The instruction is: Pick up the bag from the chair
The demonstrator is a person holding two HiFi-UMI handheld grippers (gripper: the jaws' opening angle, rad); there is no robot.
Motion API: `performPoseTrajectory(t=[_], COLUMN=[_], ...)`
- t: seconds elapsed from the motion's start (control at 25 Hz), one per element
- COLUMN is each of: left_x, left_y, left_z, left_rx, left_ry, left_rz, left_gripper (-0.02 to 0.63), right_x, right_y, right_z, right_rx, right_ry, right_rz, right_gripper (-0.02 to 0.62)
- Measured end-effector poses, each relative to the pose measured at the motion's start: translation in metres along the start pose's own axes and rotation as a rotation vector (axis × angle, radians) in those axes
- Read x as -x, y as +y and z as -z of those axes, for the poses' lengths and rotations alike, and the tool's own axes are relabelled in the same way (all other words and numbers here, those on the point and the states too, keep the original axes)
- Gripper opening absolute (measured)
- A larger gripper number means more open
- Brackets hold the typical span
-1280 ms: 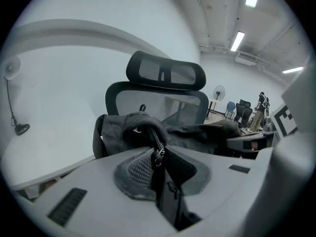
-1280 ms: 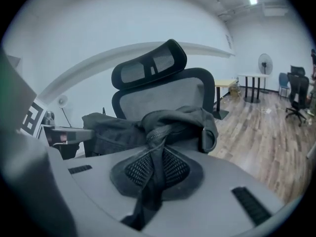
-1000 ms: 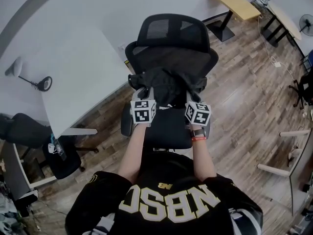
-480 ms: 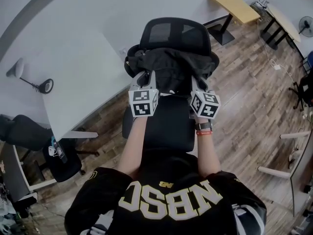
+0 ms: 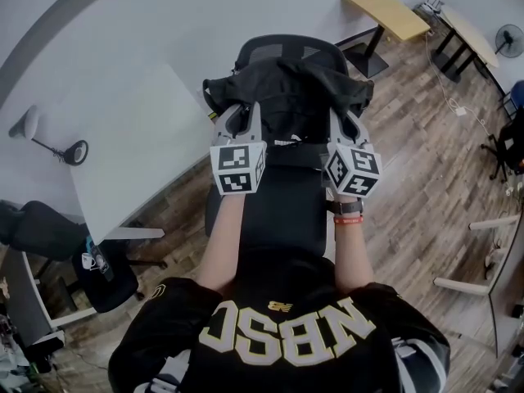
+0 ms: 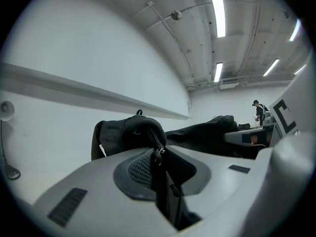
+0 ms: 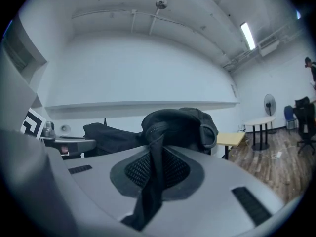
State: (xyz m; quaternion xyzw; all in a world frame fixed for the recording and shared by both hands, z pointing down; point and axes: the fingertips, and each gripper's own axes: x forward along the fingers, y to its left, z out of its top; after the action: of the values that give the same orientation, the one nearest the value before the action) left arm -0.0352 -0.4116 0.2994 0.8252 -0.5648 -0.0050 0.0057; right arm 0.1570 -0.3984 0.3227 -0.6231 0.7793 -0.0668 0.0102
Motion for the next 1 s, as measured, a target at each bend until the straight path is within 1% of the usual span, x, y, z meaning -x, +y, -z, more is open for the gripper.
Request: performPoseTrajectory(t=[0.2, 0.36, 0.68, 1.0], left_x=[0.000, 0.000, -0.001, 0.001], left_y=[-0.002, -0.004, -0.003, 0.000], left_z=[-0.022, -0.030, -0.023, -0.015], left_rx=[-0.012, -0.032, -0.026, -0.009], left_ry=[-0.043, -0.061, -0.042, -0.033], left_rz=[0.007, 0.013, 0.016, 0.006], left_gripper=[0.067, 0.067, 0.067, 0.068], right_x=[0.005, 0.009, 0.011, 0.011], right_y=[0.002, 0.003, 0.006, 0.011], right_z=[-0.019, -0.027, -0.028, -0.021], right_rx=[0.009, 0.029, 0.073, 0.080], right_ry=[-0.043, -0.060, -0.054, -0.034], right_rz=[0.006, 0.018, 0.026, 0.014], right_gripper=[0.037, 0.037, 0.038, 0.040])
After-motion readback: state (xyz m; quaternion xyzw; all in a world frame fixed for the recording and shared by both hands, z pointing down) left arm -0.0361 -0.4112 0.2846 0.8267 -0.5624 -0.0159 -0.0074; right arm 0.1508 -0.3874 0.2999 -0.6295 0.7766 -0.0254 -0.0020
